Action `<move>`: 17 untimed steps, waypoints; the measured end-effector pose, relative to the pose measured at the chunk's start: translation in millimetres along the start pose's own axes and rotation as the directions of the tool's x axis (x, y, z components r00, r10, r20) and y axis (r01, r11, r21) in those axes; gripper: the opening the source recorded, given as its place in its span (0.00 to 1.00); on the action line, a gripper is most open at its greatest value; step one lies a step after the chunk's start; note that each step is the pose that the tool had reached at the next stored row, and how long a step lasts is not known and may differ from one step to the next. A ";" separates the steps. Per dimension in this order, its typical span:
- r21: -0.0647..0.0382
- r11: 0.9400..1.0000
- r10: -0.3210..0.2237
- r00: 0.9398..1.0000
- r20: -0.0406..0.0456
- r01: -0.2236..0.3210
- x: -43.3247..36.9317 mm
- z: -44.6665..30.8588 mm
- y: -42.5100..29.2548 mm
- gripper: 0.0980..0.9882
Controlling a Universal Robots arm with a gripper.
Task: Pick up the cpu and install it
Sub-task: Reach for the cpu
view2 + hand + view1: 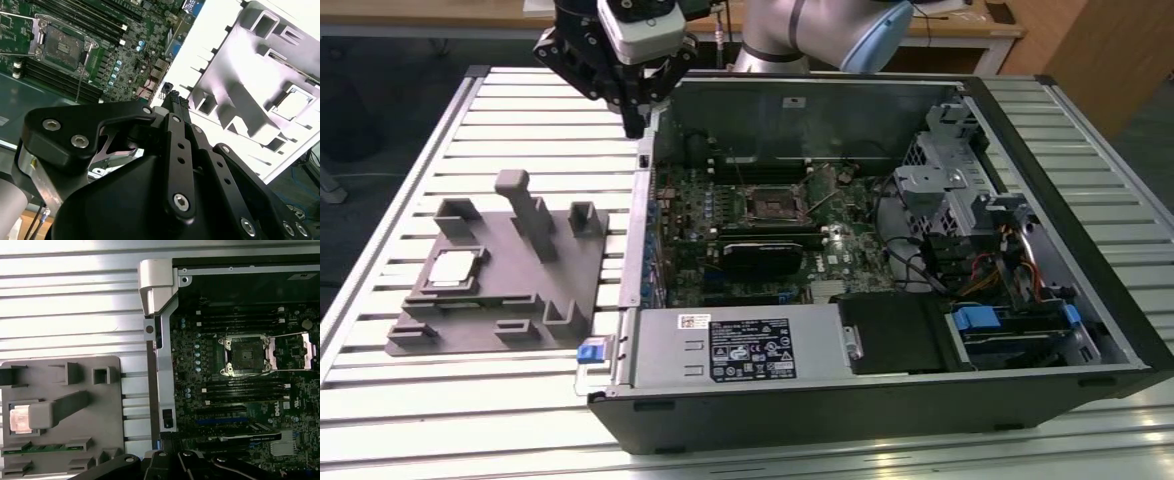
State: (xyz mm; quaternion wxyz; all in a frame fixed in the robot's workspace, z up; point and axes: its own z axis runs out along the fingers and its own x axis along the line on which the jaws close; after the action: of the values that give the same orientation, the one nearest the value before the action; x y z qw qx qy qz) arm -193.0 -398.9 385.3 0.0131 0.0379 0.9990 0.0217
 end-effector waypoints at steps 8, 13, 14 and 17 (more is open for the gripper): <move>0.000 1.000 0.000 1.000 0.000 0.000 5.2 0.4 -0.4 0.01; 0.000 1.000 0.000 1.000 0.000 0.000 8.8 0.8 -0.7 0.01; 0.000 1.000 0.000 1.000 0.000 0.000 9.6 0.8 -0.8 0.01; 0.000 1.000 0.000 1.000 0.000 0.000 12.0 1.0 -1.0 0.01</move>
State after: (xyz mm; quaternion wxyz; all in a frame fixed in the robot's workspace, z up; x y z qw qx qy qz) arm -205.0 -398.9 384.0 0.0131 0.0379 0.9990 0.0217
